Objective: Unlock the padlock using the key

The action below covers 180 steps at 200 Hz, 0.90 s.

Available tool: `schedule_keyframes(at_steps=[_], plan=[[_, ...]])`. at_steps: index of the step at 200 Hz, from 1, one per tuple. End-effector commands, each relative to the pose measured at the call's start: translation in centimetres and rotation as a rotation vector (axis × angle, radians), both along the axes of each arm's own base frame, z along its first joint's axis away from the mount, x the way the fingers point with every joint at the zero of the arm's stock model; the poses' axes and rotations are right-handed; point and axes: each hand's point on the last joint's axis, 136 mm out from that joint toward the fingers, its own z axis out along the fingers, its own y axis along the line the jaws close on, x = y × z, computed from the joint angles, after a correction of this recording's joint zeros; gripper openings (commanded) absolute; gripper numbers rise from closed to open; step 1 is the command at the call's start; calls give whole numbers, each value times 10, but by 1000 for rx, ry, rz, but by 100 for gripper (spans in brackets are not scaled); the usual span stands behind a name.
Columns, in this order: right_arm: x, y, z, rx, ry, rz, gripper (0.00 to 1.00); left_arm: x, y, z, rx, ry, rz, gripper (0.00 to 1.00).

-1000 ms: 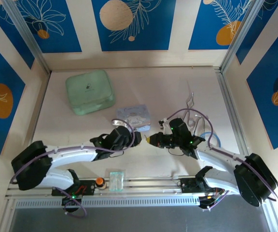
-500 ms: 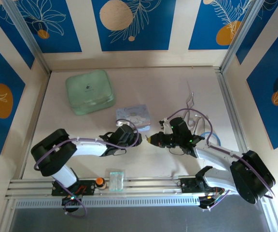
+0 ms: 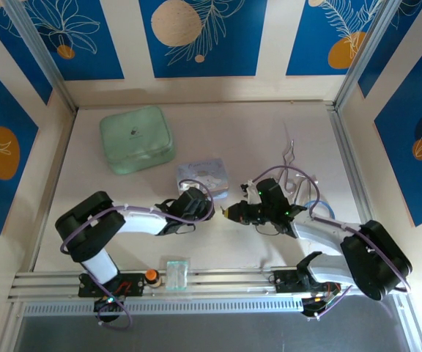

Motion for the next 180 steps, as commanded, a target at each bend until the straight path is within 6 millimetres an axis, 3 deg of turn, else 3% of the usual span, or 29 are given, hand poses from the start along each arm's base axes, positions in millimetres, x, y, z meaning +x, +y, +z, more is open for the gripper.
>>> schedule_keyframes(at_steps=[1, 43, 78, 105, 180], plan=[[-5, 6, -3, 66, 20, 33, 0, 0, 5, -8, 28, 10, 23, 17], [-9, 11, -8, 120, 94, 47, 0, 0, 8, -6, -29, 24, 78, 13], [-11, 16, -3, 232, 200, 75, 0, 1, -1, 10, -192, 39, 133, 12], [-12, 15, -5, 221, 217, 77, 0, 2, 0, 23, -288, 53, 188, 10], [-19, 19, 12, 247, 256, 120, 0, 1, 0, 33, -457, 124, 290, 10]])
